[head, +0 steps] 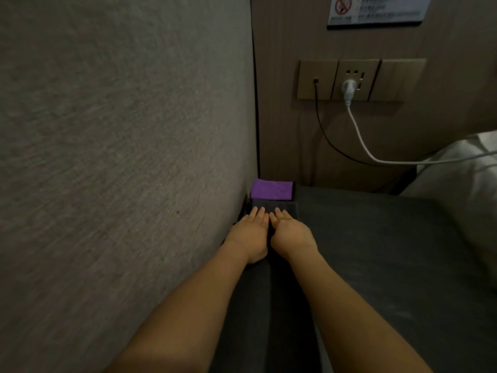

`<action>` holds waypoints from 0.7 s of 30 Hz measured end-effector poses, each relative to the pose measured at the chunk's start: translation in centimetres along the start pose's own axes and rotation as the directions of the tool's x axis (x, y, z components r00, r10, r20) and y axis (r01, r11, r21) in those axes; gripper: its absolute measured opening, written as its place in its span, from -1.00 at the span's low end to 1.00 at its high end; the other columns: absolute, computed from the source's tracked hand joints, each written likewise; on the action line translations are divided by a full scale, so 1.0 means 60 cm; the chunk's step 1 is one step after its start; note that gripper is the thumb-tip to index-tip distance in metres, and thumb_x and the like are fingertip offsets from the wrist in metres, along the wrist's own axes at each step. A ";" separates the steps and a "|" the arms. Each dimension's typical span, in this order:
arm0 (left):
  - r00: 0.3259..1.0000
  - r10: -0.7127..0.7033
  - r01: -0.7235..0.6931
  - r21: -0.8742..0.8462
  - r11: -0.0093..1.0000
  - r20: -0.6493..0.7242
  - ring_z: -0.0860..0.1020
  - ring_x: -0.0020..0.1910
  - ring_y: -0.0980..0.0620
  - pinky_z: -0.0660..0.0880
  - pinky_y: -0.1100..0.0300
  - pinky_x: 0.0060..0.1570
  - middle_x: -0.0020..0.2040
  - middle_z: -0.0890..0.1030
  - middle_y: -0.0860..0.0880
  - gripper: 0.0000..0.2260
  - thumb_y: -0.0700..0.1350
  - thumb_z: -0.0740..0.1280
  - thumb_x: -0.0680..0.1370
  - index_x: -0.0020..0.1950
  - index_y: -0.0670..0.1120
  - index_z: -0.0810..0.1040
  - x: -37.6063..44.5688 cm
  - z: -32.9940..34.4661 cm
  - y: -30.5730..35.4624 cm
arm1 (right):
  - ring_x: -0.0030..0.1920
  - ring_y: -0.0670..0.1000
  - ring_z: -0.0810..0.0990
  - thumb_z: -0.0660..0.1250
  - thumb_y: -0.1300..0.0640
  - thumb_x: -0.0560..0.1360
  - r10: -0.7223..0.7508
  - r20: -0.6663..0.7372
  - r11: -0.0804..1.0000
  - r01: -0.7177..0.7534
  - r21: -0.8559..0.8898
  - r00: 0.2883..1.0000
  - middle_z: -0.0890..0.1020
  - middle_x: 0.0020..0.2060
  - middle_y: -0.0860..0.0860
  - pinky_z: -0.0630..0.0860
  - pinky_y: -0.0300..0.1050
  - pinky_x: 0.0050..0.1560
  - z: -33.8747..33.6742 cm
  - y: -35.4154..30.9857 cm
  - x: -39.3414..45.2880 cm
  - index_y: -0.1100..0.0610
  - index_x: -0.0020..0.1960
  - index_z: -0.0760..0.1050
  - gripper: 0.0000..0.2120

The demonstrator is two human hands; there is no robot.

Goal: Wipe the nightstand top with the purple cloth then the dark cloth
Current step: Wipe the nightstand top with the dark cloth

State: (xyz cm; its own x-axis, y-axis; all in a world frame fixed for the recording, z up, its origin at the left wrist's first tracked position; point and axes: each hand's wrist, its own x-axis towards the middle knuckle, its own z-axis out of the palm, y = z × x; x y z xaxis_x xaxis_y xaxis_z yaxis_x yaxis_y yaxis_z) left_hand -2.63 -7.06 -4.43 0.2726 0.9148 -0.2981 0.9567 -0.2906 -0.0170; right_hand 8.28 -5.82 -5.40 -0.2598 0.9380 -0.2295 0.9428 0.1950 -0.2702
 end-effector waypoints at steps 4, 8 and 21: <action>1.000 -0.002 0.002 0.004 1.000 0.003 -0.10 0.59 -0.11 -0.05 0.05 0.56 0.61 -0.11 -0.17 -0.32 -0.13 0.18 0.58 0.59 -0.21 -0.14 0.004 -0.001 0.000 | 0.57 -0.01 -0.03 0.05 0.24 0.58 -0.001 -0.005 1.000 0.001 0.017 1.000 -0.02 0.57 0.02 0.05 -0.06 0.53 -0.001 0.000 0.003 0.10 0.55 -0.03 -0.43; 1.000 -0.010 0.010 0.004 1.000 0.008 -0.09 0.59 -0.11 -0.03 0.03 0.56 0.61 -0.11 -0.17 -0.32 -0.13 0.18 0.59 0.59 -0.20 -0.13 0.007 -0.003 0.002 | 0.56 -0.01 -0.02 0.05 0.24 0.58 0.000 -0.012 1.000 0.001 0.030 1.000 -0.01 0.57 0.02 0.05 -0.06 0.53 -0.002 0.002 0.004 0.11 0.55 -0.02 -0.43; 1.000 -0.001 0.001 0.004 1.000 0.009 -0.09 0.59 -0.11 -0.06 0.05 0.56 0.61 -0.10 -0.17 -0.33 -0.13 0.16 0.59 0.59 -0.19 -0.12 0.015 -0.004 0.000 | 0.56 -0.01 -0.01 0.06 0.22 0.57 0.000 -0.008 0.998 0.000 0.056 1.000 0.00 0.57 0.02 0.08 -0.02 0.55 -0.003 0.003 0.005 0.12 0.55 -0.01 -0.43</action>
State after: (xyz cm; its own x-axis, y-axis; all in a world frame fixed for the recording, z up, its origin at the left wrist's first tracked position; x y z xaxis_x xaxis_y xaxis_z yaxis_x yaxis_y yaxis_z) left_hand -2.37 -6.18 -4.45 0.2703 0.9127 -0.3065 0.9566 -0.2906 -0.0217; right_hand 8.39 -5.48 -5.34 -0.2579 0.9403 -0.2219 0.9297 0.1791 -0.3219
